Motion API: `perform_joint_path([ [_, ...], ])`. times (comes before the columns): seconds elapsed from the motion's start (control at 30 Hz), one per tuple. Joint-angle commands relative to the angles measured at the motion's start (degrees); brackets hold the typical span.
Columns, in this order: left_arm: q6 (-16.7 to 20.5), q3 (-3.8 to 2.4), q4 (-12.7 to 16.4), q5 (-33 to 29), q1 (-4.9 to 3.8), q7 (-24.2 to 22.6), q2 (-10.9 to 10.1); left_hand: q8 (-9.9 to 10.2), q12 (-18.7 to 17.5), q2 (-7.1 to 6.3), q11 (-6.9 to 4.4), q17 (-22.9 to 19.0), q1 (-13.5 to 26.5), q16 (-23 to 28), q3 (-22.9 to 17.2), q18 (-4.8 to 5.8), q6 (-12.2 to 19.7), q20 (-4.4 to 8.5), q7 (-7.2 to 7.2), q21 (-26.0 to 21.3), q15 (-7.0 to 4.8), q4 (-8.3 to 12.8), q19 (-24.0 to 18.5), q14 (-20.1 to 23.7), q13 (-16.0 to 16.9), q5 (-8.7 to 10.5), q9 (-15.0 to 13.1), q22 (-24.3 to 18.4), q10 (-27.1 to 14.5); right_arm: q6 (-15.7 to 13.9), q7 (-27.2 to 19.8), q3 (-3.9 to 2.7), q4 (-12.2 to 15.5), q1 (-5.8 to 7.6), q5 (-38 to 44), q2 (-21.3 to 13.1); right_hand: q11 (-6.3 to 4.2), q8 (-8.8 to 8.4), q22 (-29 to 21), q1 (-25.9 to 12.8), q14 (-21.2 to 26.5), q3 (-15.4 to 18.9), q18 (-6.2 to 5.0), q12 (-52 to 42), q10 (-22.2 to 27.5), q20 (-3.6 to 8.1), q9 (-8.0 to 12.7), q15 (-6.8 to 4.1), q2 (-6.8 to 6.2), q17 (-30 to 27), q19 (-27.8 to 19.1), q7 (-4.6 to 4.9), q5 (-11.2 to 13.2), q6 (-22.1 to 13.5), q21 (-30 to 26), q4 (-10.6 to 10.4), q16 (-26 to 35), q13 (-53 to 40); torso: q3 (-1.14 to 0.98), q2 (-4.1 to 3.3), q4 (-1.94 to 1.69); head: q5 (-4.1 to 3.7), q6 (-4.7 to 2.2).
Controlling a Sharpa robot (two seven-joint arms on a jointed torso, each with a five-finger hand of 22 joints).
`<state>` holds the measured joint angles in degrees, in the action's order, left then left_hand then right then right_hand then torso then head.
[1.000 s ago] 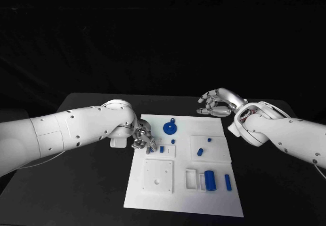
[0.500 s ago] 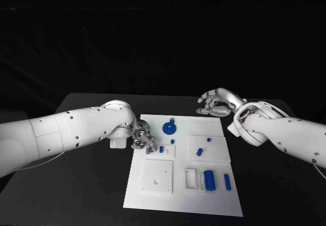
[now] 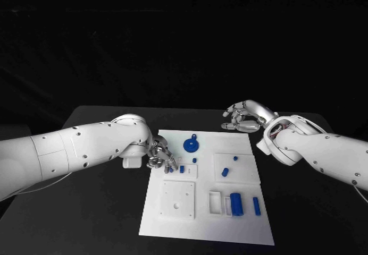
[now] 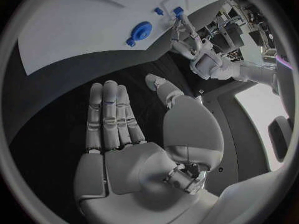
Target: Assemble the parts on the task board
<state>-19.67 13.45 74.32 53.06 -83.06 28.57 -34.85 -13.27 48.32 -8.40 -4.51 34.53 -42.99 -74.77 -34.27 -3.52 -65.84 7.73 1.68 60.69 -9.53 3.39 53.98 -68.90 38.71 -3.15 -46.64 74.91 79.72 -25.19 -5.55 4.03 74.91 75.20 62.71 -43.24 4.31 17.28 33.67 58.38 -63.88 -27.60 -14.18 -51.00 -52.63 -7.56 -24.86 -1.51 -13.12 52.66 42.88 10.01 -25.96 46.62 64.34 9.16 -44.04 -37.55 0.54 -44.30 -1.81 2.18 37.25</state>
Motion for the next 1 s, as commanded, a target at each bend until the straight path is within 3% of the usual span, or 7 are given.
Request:
perform_joint_path([
  [0.03,3.01,0.15,0.15,0.88,0.21,0.74,-0.24,0.32,-0.44,-1.37,0.21,-0.05,-0.07,0.50,-0.42,-0.63,1.11,6.15,0.35,-0.38,0.12,-0.94,-0.59,0.81,0.09,0.26,0.05,0.56,-0.87,0.62,-0.47,0.00,0.07,-0.03,0.17,0.00,-0.12,0.29,0.08,-0.42,-0.33,0.16,-0.82,-0.35,0.31,-0.26,0.09,0.09,0.12,0.07,-0.05,0.41,-0.22,-0.13,-0.33,-0.04,0.22,0.09,0.01,0.00,0.01,-0.04,-0.01],
  [0.27,5.52,0.12,0.94,0.76,0.21,0.10,-1.54,0.53,-0.36,-5.96,0.60,-0.01,-0.61,0.66,-2.18,-0.52,2.34,6.16,0.78,-0.52,0.14,-4.82,-0.98,1.92,0.41,0.35,-0.43,0.60,-2.18,0.59,-0.48,0.00,-0.07,-0.09,0.17,-0.01,-0.12,0.29,0.10,-0.41,-0.33,0.16,-0.82,-0.37,0.33,-0.27,0.10,0.09,0.12,0.07,-0.05,0.41,-0.23,-0.14,-0.34,-0.04,0.23,0.12,0.01,0.02,0.02,-0.12,-0.09],
  [0.5,7.99,-0.22,1.99,-0.71,0.17,-0.43,-3.22,0.63,-0.42,-6.71,0.71,-0.06,-1.13,0.81,-2.17,-0.45,2.85,6.14,0.90,-0.58,0.16,-5.50,-1.20,2.30,0.47,0.35,-0.62,0.60,-2.73,0.58,-0.50,0.00,-0.11,-0.20,0.17,0.00,-0.12,0.29,0.11,-0.41,-0.33,0.16,-0.82,-0.38,0.33,-0.26,0.10,0.09,0.13,0.08,-0.05,0.41,-0.24,-0.15,-0.35,-0.04,0.24,0.14,0.00,0.03,0.01,-0.21,-0.20],
  [0.63,13.92,-0.38,2.89,-0.87,0.14,-2.97,-4.45,0.85,-0.85,-6.03,0.89,-0.31,-2.75,1.34,-2.32,-0.40,3.66,6.13,1.14,-0.80,0.25,-5.19,-1.57,3.04,0.36,0.28,-0.78,0.56,-3.84,0.57,-0.51,0.00,-0.16,-0.27,0.17,-0.05,-0.12,0.29,0.12,-0.40,-0.33,0.16,-0.82,-0.39,0.34,-0.27,0.10,0.09,0.13,0.08,-0.05,0.42,-0.25,-0.15,-0.36,-0.04,0.24,0.15,0.04,0.03,0.04,-0.31,-0.30],
  [0.8,22.21,-0.58,5.49,-0.91,0.16,-10.94,-5.93,0.99,-2.94,-3.03,1.89,-1.59,-10.92,3.70,-2.98,0.27,5.97,5.54,2.10,-2.31,1.32,1.29,-3.86,5.73,-0.80,-4.07,-0.97,0.27,-7.17,0.49,-0.55,0.00,-0.27,-0.28,0.14,-0.15,-0.12,0.29,0.13,-0.40,-0.33,0.15,-0.82,-0.40,0.34,-0.27,0.11,0.09,0.14,0.08,-0.04,0.42,-0.26,-0.15,-0.36,-0.05,0.24,0.16,0.02,-0.01,-0.01,-0.81,-0.67],
  [0.9,26.51,-0.21,7.62,0.23,0.18,-17.90,-6.69,0.79,-7.16,-1.79,3.83,-3.77,-18.03,7.82,-3.93,1.76,9.01,3.49,3.83,-5.46,3.98,7.74,-7.96,10.34,-3.41,-7.58,-0.36,-0.61,-12.30,0.45,-0.55,0.00,-0.56,-0.28,0.08,-0.29,-0.12,0.27,0.13,-0.38,-0.33,0.15,-0.82,-0.41,0.34,-0.26,0.11,0.09,0.14,0.09,-0.04,0.42,-0.26,-0.18,-0.36,-0.04,0.24,0.17,0.05,-0.02,-0.02,-0.98,-0.86],
  [1.0,32.89,0.00,9.41,3.67,0.27,-24.73,-7.17,0.89,-13.75,-1.16,6.08,-5.65,-23.11,10.95,-4.79,2.19,11.38,1.01,5.60,-7.88,6.56,11.57,-10.43,12.73,-8.13,-7.76,1.35,-1.26,-16.74,0.35,-0.66,0.00,-0.92,-0.28,-0.02,-0.35,-0.11,0.25,0.15,-0.34,-0.34,0.13,-0.82,-0.42,0.34,-0.26,0.13,0.08,0.14,0.09,-0.03,0.43,-0.28,-0.23,-0.37,-0.02,0.24,0.19,0.05,0.03,-0.06,-1.18,-1.07],
])
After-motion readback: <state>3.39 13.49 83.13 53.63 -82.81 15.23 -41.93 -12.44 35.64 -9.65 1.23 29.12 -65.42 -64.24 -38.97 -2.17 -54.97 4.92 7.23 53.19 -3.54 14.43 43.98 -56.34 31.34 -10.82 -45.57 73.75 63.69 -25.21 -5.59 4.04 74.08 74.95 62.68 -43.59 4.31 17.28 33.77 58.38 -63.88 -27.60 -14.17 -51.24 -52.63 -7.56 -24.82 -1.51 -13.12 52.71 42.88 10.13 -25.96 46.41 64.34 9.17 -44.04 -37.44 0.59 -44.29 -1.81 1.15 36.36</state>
